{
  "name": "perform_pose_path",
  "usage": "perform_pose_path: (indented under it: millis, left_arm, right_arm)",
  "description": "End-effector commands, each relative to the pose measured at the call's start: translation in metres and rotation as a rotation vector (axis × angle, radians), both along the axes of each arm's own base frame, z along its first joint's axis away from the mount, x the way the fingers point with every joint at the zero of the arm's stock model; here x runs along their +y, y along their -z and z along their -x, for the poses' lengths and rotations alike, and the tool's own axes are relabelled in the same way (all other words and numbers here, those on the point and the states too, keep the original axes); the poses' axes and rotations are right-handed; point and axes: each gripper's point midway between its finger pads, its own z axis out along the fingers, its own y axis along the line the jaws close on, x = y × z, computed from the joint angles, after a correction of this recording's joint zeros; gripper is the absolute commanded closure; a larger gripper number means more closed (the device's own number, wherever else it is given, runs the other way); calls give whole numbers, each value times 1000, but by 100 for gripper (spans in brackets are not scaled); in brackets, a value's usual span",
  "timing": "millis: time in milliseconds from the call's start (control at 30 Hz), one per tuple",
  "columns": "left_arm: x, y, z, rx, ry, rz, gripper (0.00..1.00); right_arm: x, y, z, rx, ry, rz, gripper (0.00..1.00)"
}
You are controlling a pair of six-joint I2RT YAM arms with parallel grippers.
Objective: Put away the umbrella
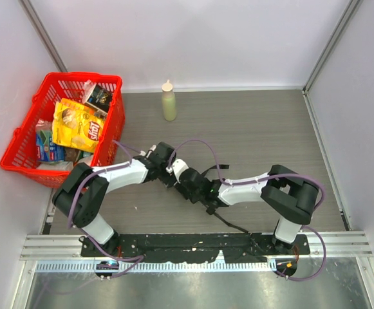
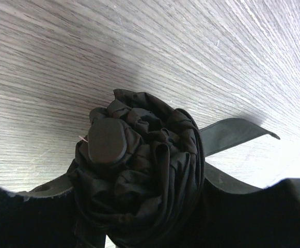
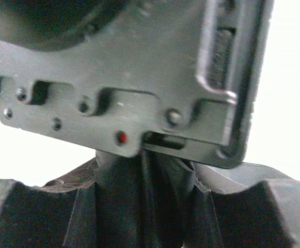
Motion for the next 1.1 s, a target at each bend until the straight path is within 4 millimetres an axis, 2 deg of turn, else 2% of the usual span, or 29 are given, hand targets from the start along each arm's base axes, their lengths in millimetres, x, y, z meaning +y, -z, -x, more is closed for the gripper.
perform_pose_path:
  millis: [0, 100, 167, 200, 233, 267, 300, 333, 367, 400, 433, 533, 600, 733, 767, 800, 833, 867, 900, 933, 967, 1000, 1033, 1067]
  left_arm:
    - [29, 31, 36, 65, 69, -139, 75]
    - [37, 23, 31, -14, 74, -164, 49]
    - [40, 14, 26, -71, 84, -181, 42]
    - [41, 11, 23, -92, 91, -190, 39]
    - [41, 8, 21, -111, 105, -200, 38]
    - [42, 6, 20, -120, 110, -215, 37]
    - [42, 4, 18, -127, 115, -221, 36]
    - [40, 3, 17, -134, 124, -221, 37]
    - [40, 3, 17, -133, 127, -222, 36]
    - [38, 3, 17, -135, 130, -218, 37]
    - [37, 2, 16, -137, 129, -214, 37]
    - [32, 3, 17, -140, 136, -204, 38]
    - [28, 3, 18, -134, 139, -188, 41]
    - [21, 3, 16, -149, 140, -153, 87]
    - [21, 4, 16, -144, 141, -152, 94]
    - [21, 5, 17, -136, 140, -153, 100]
    - [19, 5, 17, -130, 135, -144, 100]
    - [19, 7, 18, -123, 127, -136, 100]
    - [19, 9, 20, -113, 121, -130, 100]
    - [18, 9, 20, -107, 110, -121, 100]
    - [18, 10, 21, -100, 102, -114, 100]
    - [19, 11, 22, -85, 88, -112, 100]
    - [19, 12, 24, -62, 73, -113, 100]
    - [20, 11, 24, -43, 67, -120, 100]
  right_arm:
    - [10, -3, -2, 108, -3, -235, 99]
    - [14, -24, 6, 257, -61, -443, 99]
    - [8, -37, -1, 330, -68, -540, 99]
    - [10, -44, 4, 393, -93, -587, 99]
    - [6, -49, -4, 406, -85, -621, 99]
    - [10, -55, 3, 465, -115, -660, 99]
    - [9, -62, -3, 472, -119, -689, 99]
    - [11, -68, 2, 516, -134, -718, 99]
    - [10, -74, -5, 516, -132, -744, 99]
    - [11, -79, -1, 563, -148, -773, 99]
    - [8, -85, -8, 554, -148, -811, 100]
    - [6, -97, -9, 659, -166, -917, 99]
    - [7, -96, -12, 680, -170, -946, 99]
    - [6, -82, -14, 661, -144, -909, 100]
    - [5, -71, -8, 693, -113, -857, 99]
    - [3, -72, -16, 598, -105, -811, 99]
    - [-2, -58, -18, 564, -51, -719, 98]
    - [-3, -56, -10, 563, -43, -664, 83]
    - [-7, -54, -17, 499, -15, -619, 68]
    - [-7, -59, -10, 479, -22, -583, 59]
    - [-10, -59, -14, 419, -8, -542, 48]
    - [-9, -63, -6, 403, -14, -511, 43]
    - [-12, -62, -9, 352, 1, -469, 29]
    - [-7, -67, 1, 339, -21, -440, 28]
